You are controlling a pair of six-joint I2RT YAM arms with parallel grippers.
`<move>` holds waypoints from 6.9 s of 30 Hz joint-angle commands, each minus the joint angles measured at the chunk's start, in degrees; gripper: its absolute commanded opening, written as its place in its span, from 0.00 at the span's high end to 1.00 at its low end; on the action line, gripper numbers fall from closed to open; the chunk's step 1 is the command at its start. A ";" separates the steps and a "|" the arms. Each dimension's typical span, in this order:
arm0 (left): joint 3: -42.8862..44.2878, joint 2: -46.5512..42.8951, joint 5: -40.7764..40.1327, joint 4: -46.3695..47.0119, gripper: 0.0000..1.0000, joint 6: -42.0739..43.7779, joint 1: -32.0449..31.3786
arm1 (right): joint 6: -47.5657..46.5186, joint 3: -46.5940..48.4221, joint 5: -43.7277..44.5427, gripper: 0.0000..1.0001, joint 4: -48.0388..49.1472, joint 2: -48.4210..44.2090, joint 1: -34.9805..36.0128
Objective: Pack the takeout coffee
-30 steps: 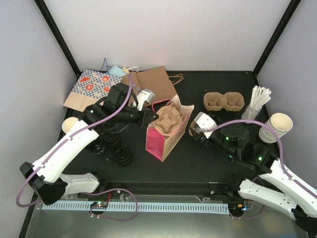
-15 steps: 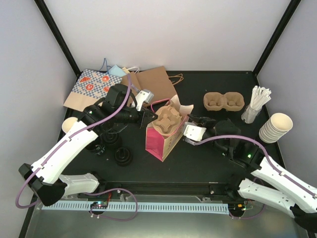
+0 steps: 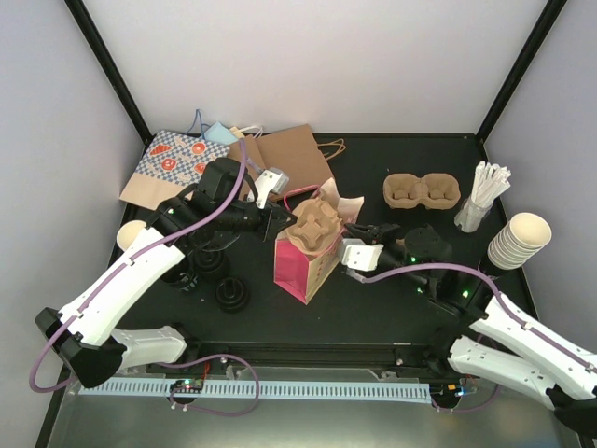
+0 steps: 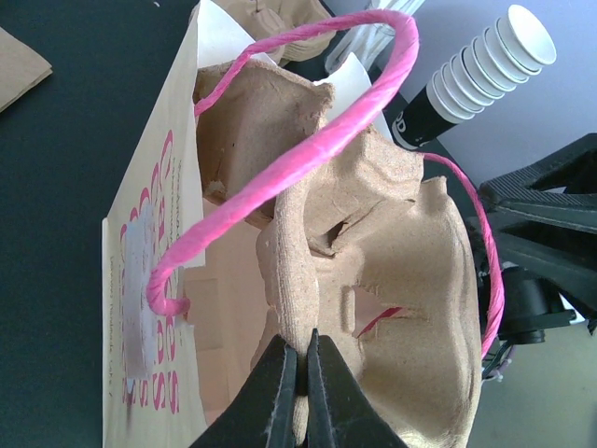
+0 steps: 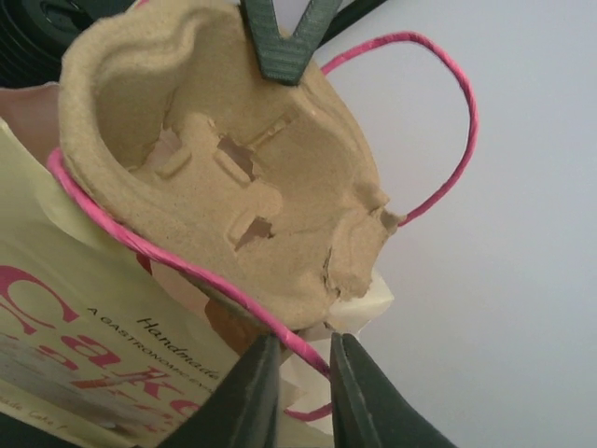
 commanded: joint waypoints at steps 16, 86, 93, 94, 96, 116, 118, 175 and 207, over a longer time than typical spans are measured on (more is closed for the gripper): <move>-0.30 -0.62 -0.85 -0.25 0.98 1.49 1.66 | 18.43 -4.96 -0.19 0.90 4.97 -10.75 -0.11; -1.61 -1.34 1.08 0.16 0.99 1.53 3.46 | 39.79 -19.77 12.57 0.99 29.06 -17.90 -0.24; -1.80 -1.08 1.52 0.71 0.98 1.24 3.60 | 48.87 -21.67 20.80 0.86 25.30 -22.21 -0.24; -1.90 -0.98 1.75 0.87 0.98 1.18 3.59 | 50.42 -21.58 22.58 0.83 24.41 -22.70 -0.20; -1.87 -0.79 2.52 1.20 0.98 1.10 3.55 | 51.55 -21.32 23.49 0.80 22.40 -23.65 -0.20; -1.60 0.51 5.89 1.51 0.98 1.26 3.56 | 57.91 10.48 7.90 0.22 -13.61 -11.28 -0.20; -1.54 0.51 6.05 1.38 0.98 1.87 3.54 | 61.36 20.56 8.86 0.20 -23.52 -3.50 -0.20; 5.28 -21.74 7.67 0.43 0.98 1.79 3.53 | 70.57 46.19 -22.05 0.18 -27.41 15.22 -14.28; -7.74 -19.19 13.16 20.04 0.99 -7.00 -15.46 | 85.54 22.51 -4.03 0.00 -43.78 -10.21 -14.26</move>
